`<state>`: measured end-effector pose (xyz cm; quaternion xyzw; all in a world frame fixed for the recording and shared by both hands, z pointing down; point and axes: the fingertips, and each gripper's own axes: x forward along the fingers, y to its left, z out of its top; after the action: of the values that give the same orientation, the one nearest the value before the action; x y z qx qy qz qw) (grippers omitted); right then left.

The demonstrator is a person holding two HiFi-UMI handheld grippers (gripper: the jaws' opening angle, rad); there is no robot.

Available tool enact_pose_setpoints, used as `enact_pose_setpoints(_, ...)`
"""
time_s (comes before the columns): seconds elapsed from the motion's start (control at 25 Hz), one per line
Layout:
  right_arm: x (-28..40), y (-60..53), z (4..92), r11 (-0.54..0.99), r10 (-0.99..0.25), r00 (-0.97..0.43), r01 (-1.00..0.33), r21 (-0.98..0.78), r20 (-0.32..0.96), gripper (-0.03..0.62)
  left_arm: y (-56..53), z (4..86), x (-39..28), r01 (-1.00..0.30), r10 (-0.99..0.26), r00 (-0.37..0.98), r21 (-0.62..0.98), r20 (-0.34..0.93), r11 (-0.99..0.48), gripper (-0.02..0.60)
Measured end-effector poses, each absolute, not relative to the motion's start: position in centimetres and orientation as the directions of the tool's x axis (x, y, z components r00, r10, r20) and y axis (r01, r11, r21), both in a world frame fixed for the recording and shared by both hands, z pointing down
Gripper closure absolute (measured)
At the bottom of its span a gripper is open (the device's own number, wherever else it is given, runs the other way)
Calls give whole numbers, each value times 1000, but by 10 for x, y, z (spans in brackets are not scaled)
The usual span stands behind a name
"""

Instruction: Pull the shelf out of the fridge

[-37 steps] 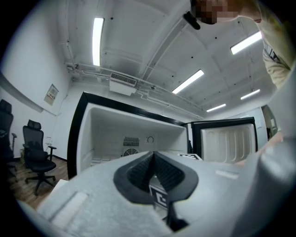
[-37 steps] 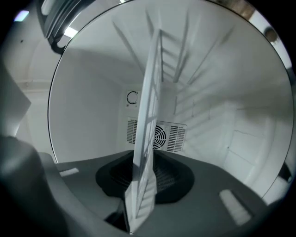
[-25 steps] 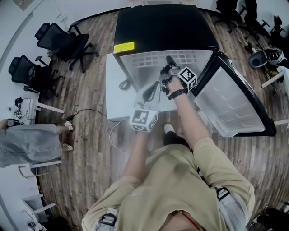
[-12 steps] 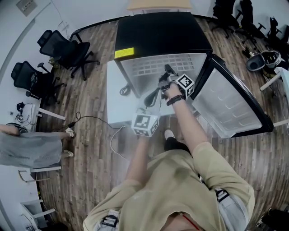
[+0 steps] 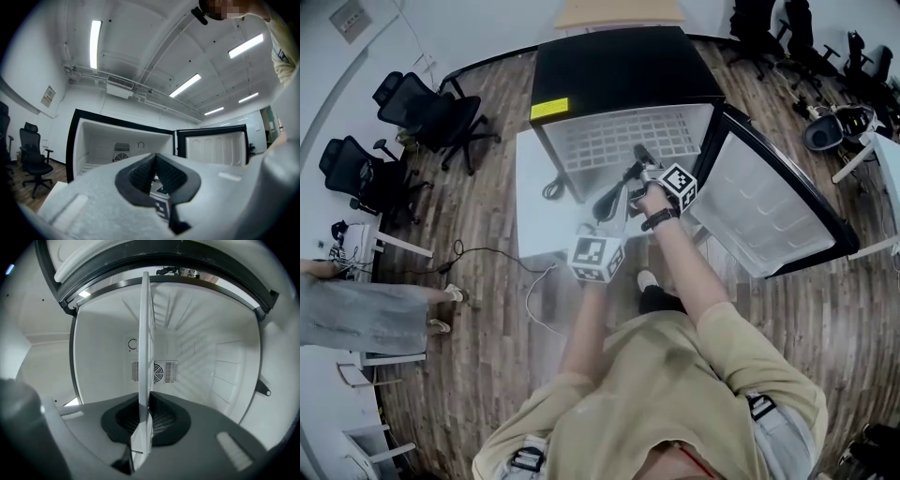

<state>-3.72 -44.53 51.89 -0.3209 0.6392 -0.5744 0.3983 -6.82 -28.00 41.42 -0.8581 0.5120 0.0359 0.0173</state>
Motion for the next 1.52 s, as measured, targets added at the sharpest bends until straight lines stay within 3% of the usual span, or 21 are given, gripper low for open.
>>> enact_pose_setpoints(1.04,-18,-334,522,175,-876,-447,56,-983,-182,565,-243,418,-102,-886,-886,460,38,-64,-463,584)
enact_pose_setpoints(1.24,-10,-299,523,263,-858,-483,-125,-957,-173,565,-240,417,-110,-889,-889,454,43,-67,-457,584)
enact_pose_setpoints(1.52,14,-266,493,431,-854,-509,-571,-699,-111,565,-231,442,-110,-899,-900,434,42,-39,-435,584)
